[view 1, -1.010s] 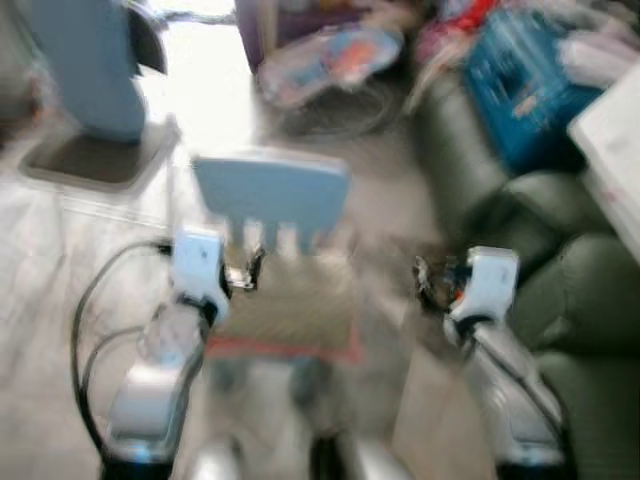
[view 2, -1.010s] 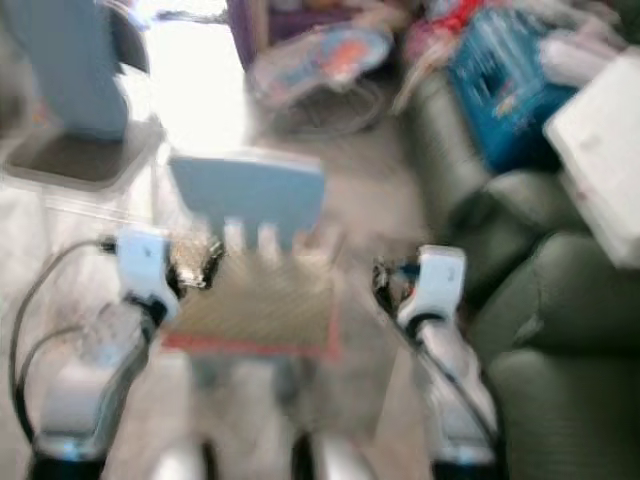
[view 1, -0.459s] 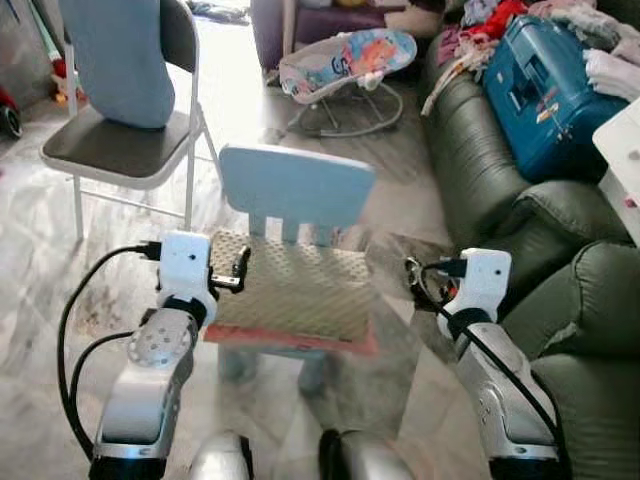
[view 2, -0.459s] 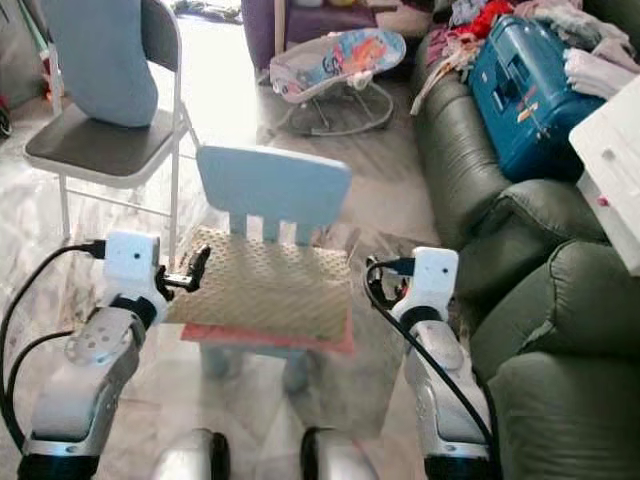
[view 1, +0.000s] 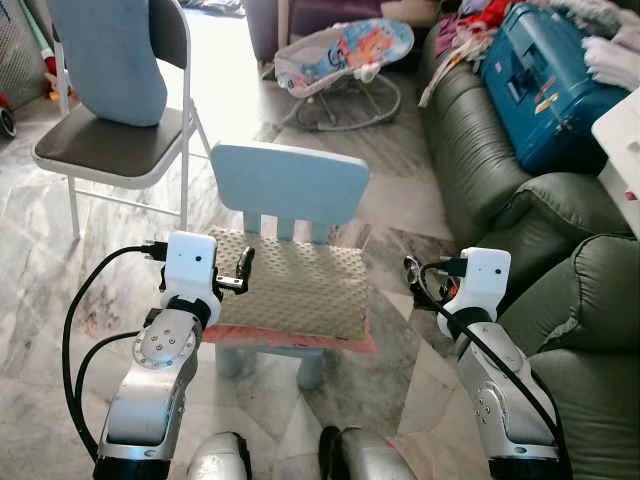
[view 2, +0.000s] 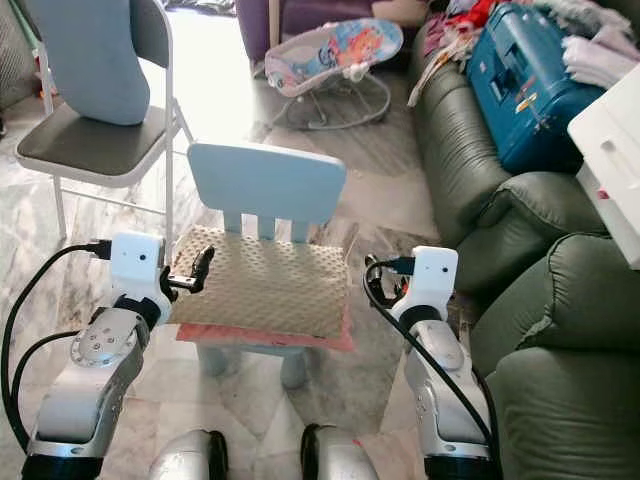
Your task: Move the pillow to the sofa
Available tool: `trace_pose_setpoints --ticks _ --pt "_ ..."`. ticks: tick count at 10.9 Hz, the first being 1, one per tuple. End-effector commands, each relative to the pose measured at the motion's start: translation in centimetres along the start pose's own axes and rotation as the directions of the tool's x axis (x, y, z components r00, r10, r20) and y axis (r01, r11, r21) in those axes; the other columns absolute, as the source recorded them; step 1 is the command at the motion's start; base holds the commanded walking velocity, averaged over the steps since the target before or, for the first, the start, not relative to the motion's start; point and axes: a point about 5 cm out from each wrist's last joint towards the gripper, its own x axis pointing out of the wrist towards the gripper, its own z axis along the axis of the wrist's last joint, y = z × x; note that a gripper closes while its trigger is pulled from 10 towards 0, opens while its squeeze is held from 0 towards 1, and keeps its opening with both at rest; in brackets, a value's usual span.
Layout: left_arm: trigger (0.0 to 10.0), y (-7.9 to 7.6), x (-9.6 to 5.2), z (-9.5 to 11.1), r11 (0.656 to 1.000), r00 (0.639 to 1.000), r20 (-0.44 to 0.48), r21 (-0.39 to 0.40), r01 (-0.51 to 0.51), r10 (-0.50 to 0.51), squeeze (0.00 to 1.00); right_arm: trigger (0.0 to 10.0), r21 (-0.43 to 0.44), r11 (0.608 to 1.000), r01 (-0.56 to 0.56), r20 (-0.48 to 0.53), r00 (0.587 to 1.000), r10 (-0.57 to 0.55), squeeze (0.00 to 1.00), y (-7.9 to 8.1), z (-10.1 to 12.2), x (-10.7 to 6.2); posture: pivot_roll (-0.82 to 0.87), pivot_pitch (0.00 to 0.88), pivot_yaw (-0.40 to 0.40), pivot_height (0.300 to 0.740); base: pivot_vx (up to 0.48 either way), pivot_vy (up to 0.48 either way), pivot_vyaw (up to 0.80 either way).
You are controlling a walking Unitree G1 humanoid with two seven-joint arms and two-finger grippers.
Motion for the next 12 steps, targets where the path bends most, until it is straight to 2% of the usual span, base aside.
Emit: trace_pose_setpoints --ticks 1,4,7,10,12 --pt "10.0 -0.1 -0.2 -0.4 1.000 1.000 -0.013 0.011 -0.001 0.001 0.00 10.0 0.005 1.000 0.003 0.018 1.000 -0.004 0.00 -0.3 0.3 -0.1 -0.05 0.129 -0.077 0.740 0.000 0.000 0.00" --pt "10.0 0.6 -0.6 -0.9 0.999 0.999 -0.022 0.025 -0.030 0.031 0.00 10.0 0.009 1.000 -0.004 0.012 1.000 0.004 0.00 -0.2 0.2 -0.2 -0.05 0.135 -0.080 0.690 0.000 0.000 0.00" --pt "10.0 0.8 -0.3 -0.7 0.996 0.997 -0.017 0.049 -0.078 0.079 0.00 10.0 0.008 1.000 -0.005 0.016 1.000 0.005 0.00 -0.1 0.3 0.1 -0.05 0.131 -0.081 0.635 0.000 0.000 0.00" --pt "10.0 1.2 -0.2 -0.7 0.993 0.994 -0.013 0.053 -0.105 0.106 0.00 10.0 0.013 1.000 -0.002 0.014 1.000 0.002 0.00 -0.2 0.1 0.0 -0.05 0.122 -0.077 0.625 0.000 0.000 0.00" --pt "10.0 1.2 -0.2 -0.9 0.988 0.992 -0.018 0.091 -0.124 0.126 0.00 10.0 0.017 1.000 -0.014 0.009 1.000 0.014 0.00 0.1 0.0 0.1 -0.05 0.116 -0.077 0.625 0.000 0.000 0.00"
